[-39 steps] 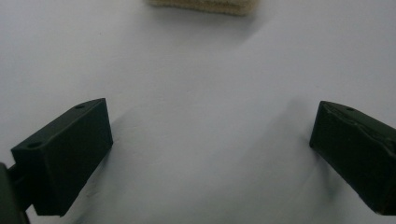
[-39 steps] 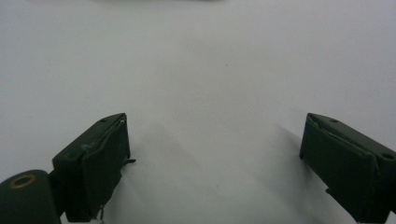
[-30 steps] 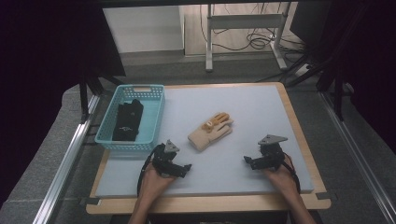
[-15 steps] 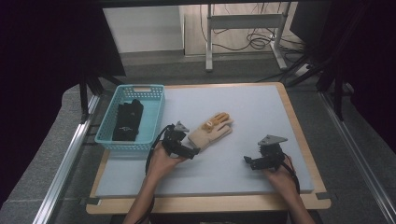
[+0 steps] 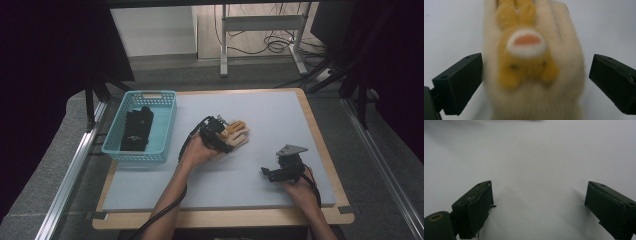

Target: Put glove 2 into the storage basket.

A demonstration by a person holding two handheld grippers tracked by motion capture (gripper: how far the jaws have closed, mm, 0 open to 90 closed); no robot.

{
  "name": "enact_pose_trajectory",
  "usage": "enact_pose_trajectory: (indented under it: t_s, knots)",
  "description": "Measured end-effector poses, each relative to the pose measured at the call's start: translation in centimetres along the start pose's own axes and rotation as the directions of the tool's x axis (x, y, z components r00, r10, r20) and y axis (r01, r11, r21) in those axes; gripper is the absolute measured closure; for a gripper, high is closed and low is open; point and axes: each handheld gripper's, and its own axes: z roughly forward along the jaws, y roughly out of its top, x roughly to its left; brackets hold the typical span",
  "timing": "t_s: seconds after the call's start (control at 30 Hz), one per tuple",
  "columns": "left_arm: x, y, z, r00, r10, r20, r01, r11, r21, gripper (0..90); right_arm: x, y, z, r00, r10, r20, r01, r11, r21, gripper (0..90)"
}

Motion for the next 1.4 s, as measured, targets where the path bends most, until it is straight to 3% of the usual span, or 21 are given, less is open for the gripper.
enact_pose_trajectory:
  t_s: [0.1,0.17,0.23,0.43,0.63,0.9,1.17,1.4]
  knots:
    - [-0.2,0.6,1.5,0.9998,0.014,-0.013,-0.013,0.9990,0.043,1.1,0.0,0.0,0.0,1.0000,-0.001,0.000,0.001,1.000,0.001,7.9]
    - [-0.2,0.7,2.1,0.9983,0.044,-0.039,-0.041,0.9958,0.082,3.4,0.0,0.0,0.0,1.0000,-0.001,0.000,0.001,1.000,0.001,7.9]
    - [-0.1,0.6,2.0,0.9989,0.023,-0.040,-0.020,0.9980,0.060,6.7,0.0,0.0,0.0,1.0000,0.000,-0.002,0.000,1.000,0.000,7.9]
    - [-0.1,0.4,1.2,0.9986,-0.009,-0.053,0.011,0.9991,0.042,33.4,0.0,0.0,0.0,1.0000,0.004,-0.004,-0.004,1.000,0.002,7.9]
    - [0.0,0.4,0.8,0.9975,-0.049,-0.052,0.051,0.9976,0.046,48.9,0.0,0.0,0.0,1.0000,0.000,-0.001,0.000,1.000,0.002,7.9]
    - [0.9,0.2,0.1,0.9934,-0.114,-0.011,0.115,0.9928,0.036,56.1,0.0,0.0,0.0,1.0000,0.000,-0.001,0.000,1.000,0.000,7.9]
    - [1.4,0.0,-1.7,0.9905,-0.133,-0.035,0.133,0.9910,0.007,57.3,0.0,0.0,0.0,1.0000,0.000,-0.001,0.000,1.000,-0.001,7.9]
    - [2.5,0.0,-5.1,0.9839,-0.163,-0.072,0.162,0.9866,-0.021,57.2,0.0,0.0,0.0,1.0000,-0.003,0.002,0.003,1.000,-0.002,7.9]
